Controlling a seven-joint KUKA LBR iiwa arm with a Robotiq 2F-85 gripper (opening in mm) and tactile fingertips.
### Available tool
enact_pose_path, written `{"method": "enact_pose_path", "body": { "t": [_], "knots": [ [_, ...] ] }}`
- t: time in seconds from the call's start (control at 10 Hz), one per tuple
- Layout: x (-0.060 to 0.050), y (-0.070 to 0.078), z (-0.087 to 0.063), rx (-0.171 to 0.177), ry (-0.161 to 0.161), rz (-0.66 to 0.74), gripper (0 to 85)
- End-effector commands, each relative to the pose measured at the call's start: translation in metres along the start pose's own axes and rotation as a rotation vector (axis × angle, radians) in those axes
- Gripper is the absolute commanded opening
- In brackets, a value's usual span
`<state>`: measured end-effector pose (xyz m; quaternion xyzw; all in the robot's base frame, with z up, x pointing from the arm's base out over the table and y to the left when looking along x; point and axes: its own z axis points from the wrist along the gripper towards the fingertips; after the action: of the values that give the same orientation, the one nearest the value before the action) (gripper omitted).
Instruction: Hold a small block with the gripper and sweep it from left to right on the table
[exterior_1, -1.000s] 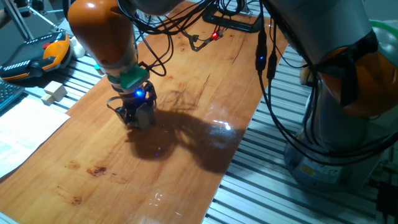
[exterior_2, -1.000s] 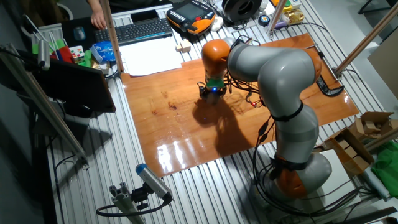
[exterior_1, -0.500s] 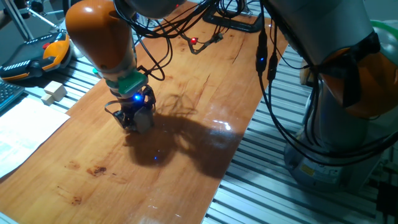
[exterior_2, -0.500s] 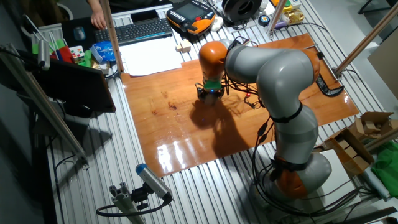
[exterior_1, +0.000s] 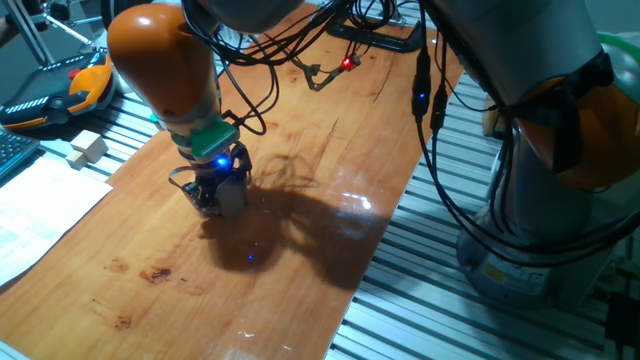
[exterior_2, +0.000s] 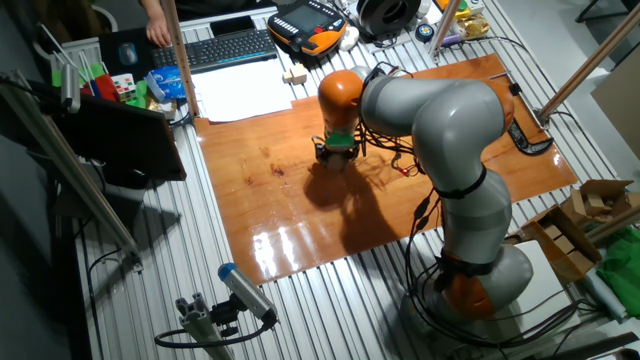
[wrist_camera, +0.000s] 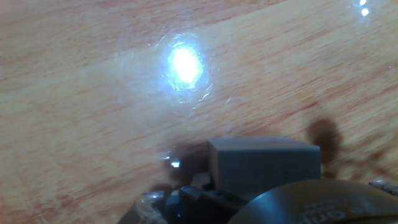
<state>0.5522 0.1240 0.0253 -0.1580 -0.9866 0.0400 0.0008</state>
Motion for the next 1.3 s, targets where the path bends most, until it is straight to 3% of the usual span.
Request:
{"method": "enact_pose_path", "body": {
  "t": [0.0, 0.2, 0.5, 1.2],
  "knots": [
    [0.0, 0.0, -0.001, -0.005, 0.005, 0.005, 70.7],
    [0.001, 0.0, -0.003, -0.01, 0.007, 0.024, 85.0],
    [0.003, -0.001, -0.011, -0.007, 0.006, 0.031, 85.0],
    [0.018, -0.013, -0.047, -0.01, 0.019, 0.035, 85.0]
  ]
}}
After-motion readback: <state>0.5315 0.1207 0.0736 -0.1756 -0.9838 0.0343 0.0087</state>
